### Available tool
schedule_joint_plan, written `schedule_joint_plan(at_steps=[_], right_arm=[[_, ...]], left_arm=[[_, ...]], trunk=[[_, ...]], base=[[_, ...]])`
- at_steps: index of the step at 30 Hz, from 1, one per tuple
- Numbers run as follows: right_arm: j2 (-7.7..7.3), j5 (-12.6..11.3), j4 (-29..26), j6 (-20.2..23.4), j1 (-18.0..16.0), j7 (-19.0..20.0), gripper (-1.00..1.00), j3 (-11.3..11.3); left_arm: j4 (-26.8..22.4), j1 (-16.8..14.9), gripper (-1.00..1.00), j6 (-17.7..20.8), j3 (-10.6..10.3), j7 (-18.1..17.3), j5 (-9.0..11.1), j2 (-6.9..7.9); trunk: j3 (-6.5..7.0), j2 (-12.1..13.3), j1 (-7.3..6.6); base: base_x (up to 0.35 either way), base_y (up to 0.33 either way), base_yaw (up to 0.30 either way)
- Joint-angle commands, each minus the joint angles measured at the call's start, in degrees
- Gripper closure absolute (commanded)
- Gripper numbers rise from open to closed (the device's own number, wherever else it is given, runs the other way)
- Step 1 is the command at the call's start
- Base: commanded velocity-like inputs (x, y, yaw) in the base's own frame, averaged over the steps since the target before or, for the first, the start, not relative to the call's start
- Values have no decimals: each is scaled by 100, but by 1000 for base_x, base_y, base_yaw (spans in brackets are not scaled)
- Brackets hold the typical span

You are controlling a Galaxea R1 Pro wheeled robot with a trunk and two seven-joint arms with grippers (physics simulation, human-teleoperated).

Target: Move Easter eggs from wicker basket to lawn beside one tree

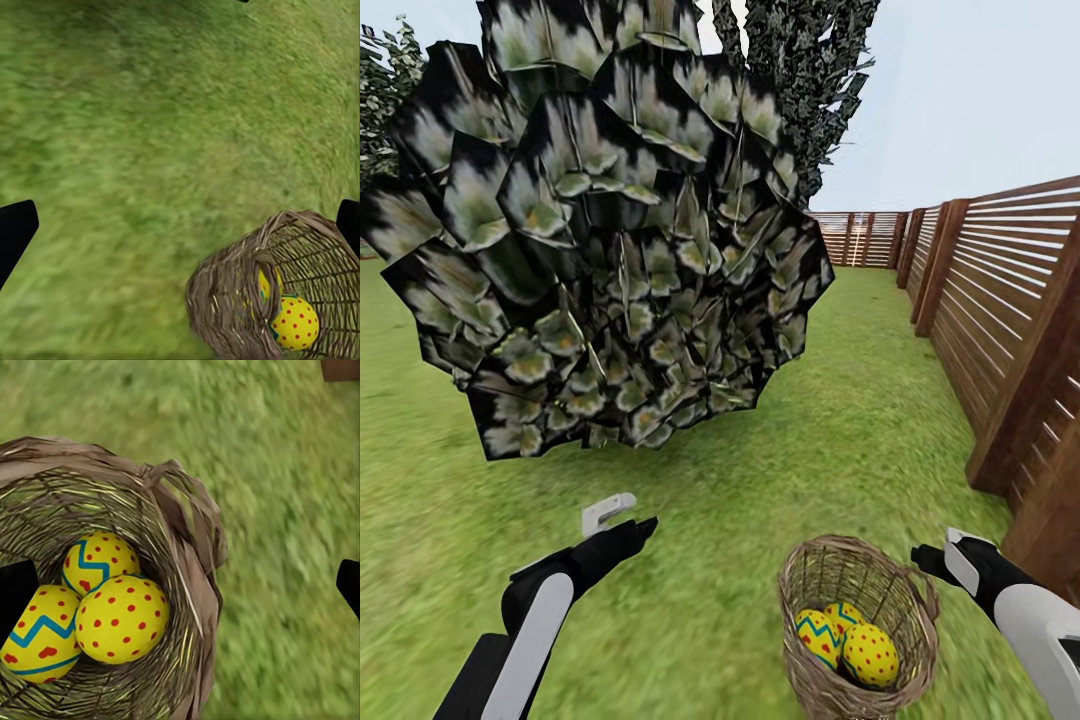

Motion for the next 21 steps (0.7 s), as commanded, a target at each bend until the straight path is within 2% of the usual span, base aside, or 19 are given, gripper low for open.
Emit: schedule_joint_plan(at_steps=[1, 21], right_arm=[[1, -47, -13, 26, -1, -30, -100, -18], [6, -47, -13, 26, -1, -30, -100, -17]], left_arm=[[-6, -3, -100, 11, -3, 56, 61, -1], [-6, -4, -100, 10, -4, 56, 61, -1]], trunk=[[-24, -44, 22], [-383, -847, 461]], base=[[0, 0, 0], [0, 0, 0]])
